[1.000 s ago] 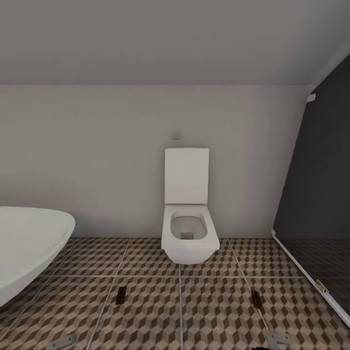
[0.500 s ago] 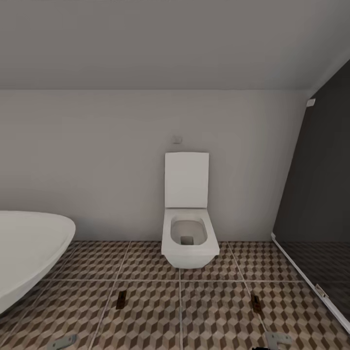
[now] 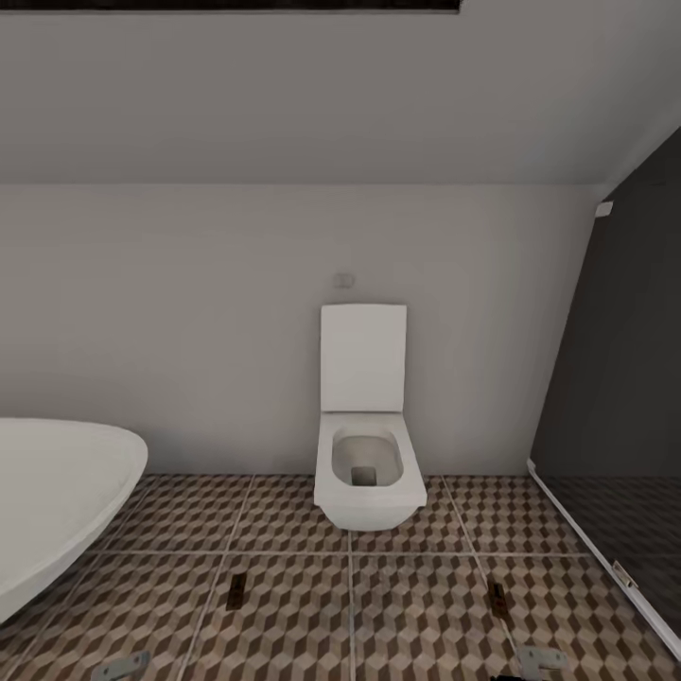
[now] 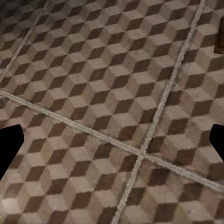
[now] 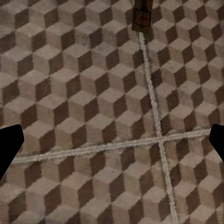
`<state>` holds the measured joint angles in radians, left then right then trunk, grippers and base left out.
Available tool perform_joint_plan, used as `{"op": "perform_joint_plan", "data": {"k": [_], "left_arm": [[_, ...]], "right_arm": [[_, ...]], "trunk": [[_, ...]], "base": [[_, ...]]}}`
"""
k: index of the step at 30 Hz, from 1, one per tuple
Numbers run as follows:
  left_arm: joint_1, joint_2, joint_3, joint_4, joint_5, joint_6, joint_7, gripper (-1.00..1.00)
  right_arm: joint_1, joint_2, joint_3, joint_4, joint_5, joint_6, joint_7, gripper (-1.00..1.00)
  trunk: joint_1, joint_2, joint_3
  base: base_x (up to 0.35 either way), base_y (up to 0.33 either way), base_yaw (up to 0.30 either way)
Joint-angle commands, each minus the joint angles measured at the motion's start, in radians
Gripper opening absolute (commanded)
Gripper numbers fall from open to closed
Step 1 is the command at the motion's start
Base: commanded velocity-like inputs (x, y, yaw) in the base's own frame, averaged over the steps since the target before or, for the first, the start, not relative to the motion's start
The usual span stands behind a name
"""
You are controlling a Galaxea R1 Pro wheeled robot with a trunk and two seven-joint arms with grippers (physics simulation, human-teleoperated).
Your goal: Take the four mousetraps from the cabinet in the bathroom and place them on the bathroom floor. Make sure all four end up on the same floor surface, and ensure that at least two of them are either under or directly next to the same bathroom sink.
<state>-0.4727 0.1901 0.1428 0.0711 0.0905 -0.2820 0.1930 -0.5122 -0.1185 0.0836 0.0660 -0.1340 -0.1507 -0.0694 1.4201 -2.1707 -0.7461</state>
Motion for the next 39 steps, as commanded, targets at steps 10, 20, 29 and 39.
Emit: {"op": "perform_joint_plan", "data": {"k": [10, 20, 29, 39], "left_arm": [[-0.002, 0.000, 0.001, 0.004, 0.009, -0.008, -0.003, 1.00], [-0.002, 0.000, 0.001, 0.004, 0.009, -0.009, -0.003, 1.00], [-0.002, 0.000, 0.001, 0.004, 0.009, -0.009, -0.003, 1.00], [-0.001, 0.000, 0.001, 0.004, 0.009, -0.009, -0.003, 1.00]], "right_arm": [[-0.002, 0.000, 0.008, 0.004, -0.010, -0.007, 0.000, 1.00], [-0.002, 0.000, 0.008, 0.004, -0.010, -0.007, 0.000, 1.00], [-0.002, 0.000, 0.008, 0.005, -0.010, -0.007, 0.000, 1.00], [-0.002, 0.000, 0.008, 0.004, -0.010, -0.007, 0.000, 1.00]], "trunk": [[-0.039, 0.070, 0.030], [-0.077, 0.140, 0.062], [-0.111, 0.203, 0.090], [-0.150, 0.273, 0.121]], "base": [[0.000, 0.000, 0.000], [0.000, 0.000, 0.000], [0.000, 0.000, 0.000], [0.000, 0.000, 0.000]]}}
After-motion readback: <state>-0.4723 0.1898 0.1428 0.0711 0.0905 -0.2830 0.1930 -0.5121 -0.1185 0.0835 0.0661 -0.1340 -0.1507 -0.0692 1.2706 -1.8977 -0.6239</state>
